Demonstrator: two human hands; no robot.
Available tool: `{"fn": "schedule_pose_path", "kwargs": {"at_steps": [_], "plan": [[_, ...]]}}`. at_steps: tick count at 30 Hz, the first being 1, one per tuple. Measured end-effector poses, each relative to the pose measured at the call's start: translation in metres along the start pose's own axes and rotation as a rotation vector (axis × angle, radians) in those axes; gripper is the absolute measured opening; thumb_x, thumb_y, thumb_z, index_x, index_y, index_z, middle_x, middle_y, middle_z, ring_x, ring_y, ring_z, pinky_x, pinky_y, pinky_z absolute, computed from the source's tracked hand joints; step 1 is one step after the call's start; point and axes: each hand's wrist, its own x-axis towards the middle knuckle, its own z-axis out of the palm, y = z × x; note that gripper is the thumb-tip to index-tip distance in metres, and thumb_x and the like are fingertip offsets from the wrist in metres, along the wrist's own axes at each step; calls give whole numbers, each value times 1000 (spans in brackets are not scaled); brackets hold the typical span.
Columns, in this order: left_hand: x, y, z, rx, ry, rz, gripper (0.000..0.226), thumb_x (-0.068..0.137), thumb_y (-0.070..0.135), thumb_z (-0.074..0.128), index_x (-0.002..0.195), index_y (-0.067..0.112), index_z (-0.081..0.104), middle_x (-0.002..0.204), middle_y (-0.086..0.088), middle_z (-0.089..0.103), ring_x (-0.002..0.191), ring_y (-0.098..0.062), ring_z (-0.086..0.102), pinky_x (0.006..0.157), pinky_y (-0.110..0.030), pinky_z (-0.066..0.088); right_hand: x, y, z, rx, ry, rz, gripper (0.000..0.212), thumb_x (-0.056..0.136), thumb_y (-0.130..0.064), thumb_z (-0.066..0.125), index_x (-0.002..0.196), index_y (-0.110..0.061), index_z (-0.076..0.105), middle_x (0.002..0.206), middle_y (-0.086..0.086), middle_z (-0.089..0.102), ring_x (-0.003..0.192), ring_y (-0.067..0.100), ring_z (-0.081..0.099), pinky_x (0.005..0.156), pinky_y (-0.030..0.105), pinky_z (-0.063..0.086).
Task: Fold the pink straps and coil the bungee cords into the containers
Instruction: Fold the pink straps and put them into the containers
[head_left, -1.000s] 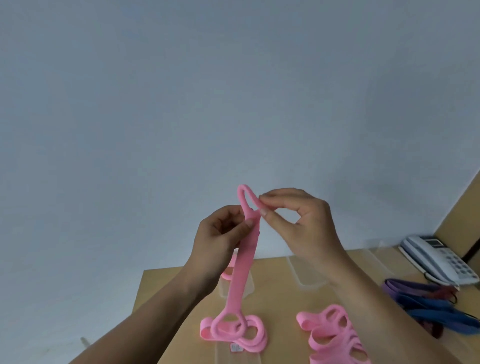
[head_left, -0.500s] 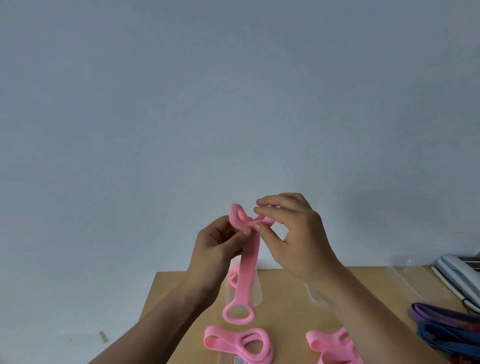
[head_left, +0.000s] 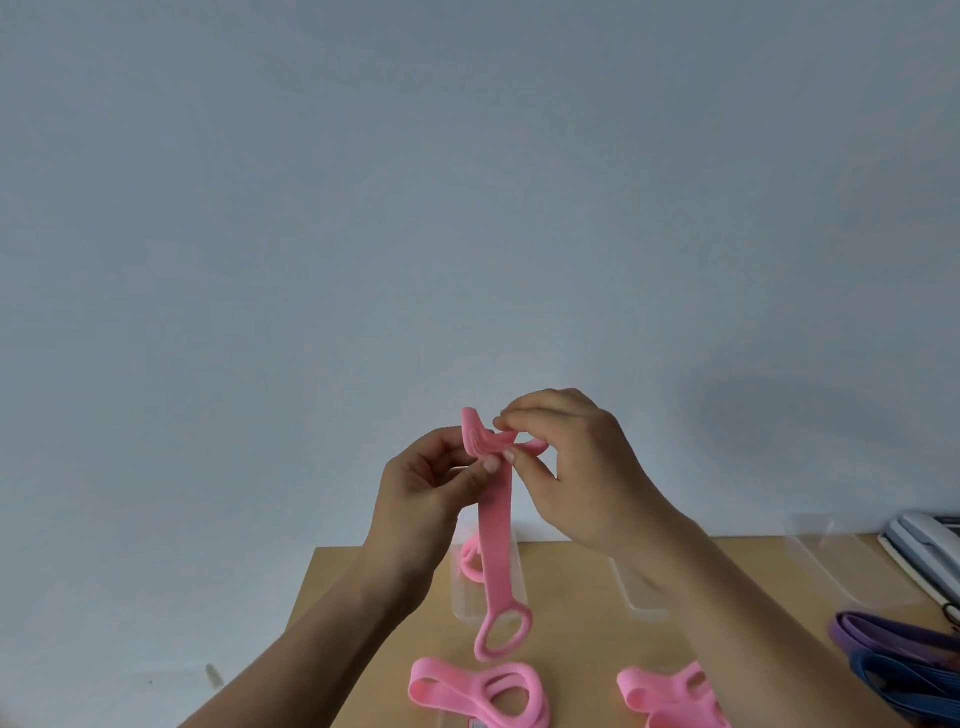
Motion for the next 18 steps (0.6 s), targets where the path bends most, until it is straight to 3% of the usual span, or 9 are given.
{"fn": "schedule_pose_path", "kwargs": {"at_steps": [8,18], "plan": [[4,-5,-3,33,24,-42,15,93,2,70,101,10,80,104,-15,79,105,-37,72,91,-43,60,4,5,0,-44,-78,12,14,86,-9,71,98,-16,75,94,-8,65,90,9,50,74,20,46],[6,-10,-8,-16,-75,-199,17,98,8,67,111,12,77,110,-17,78,106,-37,72,90,-39,62,-6,6,15,-120,-36,9,2,88,-12,70,89,-12,71,87,-5,62,84,16,52,66,27,47]]}}
